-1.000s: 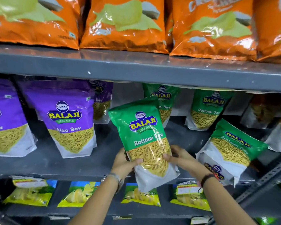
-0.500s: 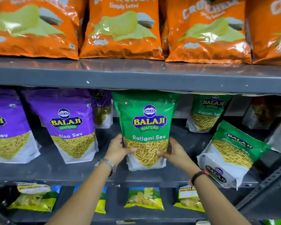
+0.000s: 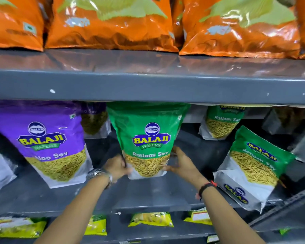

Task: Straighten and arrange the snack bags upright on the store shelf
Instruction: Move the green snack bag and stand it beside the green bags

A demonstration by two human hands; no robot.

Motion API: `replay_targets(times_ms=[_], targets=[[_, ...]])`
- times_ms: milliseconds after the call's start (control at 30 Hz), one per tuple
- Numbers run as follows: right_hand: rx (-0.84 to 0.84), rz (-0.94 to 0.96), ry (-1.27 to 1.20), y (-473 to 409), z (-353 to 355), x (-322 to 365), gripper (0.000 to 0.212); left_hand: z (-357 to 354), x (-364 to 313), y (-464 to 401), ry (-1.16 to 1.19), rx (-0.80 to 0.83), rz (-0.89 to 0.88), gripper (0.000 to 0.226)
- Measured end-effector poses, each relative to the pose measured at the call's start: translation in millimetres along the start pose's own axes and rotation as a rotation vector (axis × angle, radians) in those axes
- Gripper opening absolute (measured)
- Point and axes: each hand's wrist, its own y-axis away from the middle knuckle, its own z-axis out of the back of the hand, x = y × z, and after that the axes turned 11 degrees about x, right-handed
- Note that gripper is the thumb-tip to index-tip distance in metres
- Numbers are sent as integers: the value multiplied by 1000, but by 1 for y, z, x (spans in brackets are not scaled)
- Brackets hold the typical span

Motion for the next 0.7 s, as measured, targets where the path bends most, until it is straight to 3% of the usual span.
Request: replay_targets(times_ms=[67,133,167,267,367,467,533,567,633,667,700], targets=[[-111,-9,37,13,14,-7,62,-7,-7,12,-91,336,159,27],[-277,-21,-5,31,35,-21,50,-25,-25,21,-70,603,133,22],[-365,-20,-20,44,48,-27,43,-37,-37,22,-9,655,68,19],[-656,-79,3,87,88,-42,29,-82,-84,13,153,600,-131,12],[-908,-279,48,127,127,-71,29,-122,-134,-12,296,417,-304,5],[-821,-484,-218,149,151,-96,36,-154,-177,-38,390,337,-335,11],[-671,-495,-523,156,150,-99,14,-171,-197,-56,450,349,-327,7],[-575,-519,-626,156,146,-98,13,-179,-203,-65,436,355,-304,22],[-454,-532,-741,156,139,-102,32,-192,-208,-85,348,393,-250,81],[-449,-511,-786,156,138,-107,33,-196,-209,-91,313,410,-235,85],[-472,-502,-820,156,138,-107,32,-196,-210,-92,304,407,-220,72]])
